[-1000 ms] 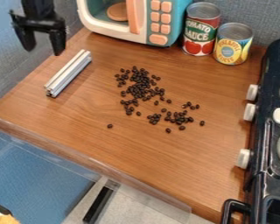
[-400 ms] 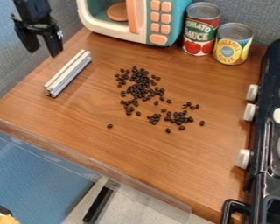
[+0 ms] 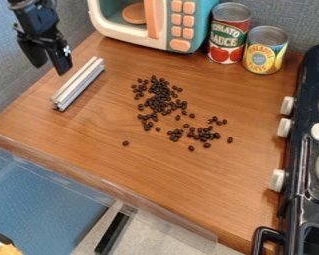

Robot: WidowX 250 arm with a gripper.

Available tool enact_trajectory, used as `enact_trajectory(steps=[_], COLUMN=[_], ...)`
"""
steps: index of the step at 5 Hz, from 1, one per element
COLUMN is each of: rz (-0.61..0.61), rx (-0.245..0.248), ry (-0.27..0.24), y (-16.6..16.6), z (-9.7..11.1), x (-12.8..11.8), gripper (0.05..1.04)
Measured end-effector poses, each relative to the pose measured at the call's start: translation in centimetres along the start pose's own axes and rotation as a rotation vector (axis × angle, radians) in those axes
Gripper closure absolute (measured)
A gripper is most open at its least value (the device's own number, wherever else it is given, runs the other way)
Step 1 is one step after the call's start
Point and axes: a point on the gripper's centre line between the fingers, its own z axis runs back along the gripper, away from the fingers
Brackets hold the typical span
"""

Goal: Sweep into pile

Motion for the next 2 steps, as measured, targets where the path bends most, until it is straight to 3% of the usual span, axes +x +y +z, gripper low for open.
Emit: enact_trajectory(steps=[2], rz=[-0.047], rx=[0.063], ry=[-0.035], y=[-1.76], z=[-0.56], x=[1.38], gripper=[0.083])
